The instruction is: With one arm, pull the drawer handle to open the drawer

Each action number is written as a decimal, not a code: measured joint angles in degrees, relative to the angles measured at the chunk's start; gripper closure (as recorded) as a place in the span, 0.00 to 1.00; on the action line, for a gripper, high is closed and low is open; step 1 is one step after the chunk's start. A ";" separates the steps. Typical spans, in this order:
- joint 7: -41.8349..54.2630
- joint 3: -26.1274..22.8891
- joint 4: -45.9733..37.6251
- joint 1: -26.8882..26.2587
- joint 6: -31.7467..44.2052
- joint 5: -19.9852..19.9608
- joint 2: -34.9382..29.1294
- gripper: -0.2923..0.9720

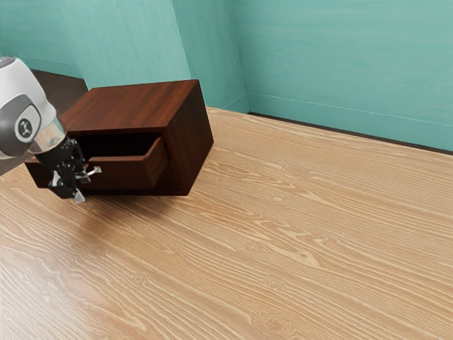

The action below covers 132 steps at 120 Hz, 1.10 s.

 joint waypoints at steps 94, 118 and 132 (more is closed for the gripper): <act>-0.14 0.15 -6.84 0.33 -1.50 -0.07 -6.29 0.52; -0.30 0.14 -6.88 0.47 -3.25 -0.08 -7.13 0.52; -0.39 0.15 -6.72 0.53 -4.62 -0.04 -7.58 0.51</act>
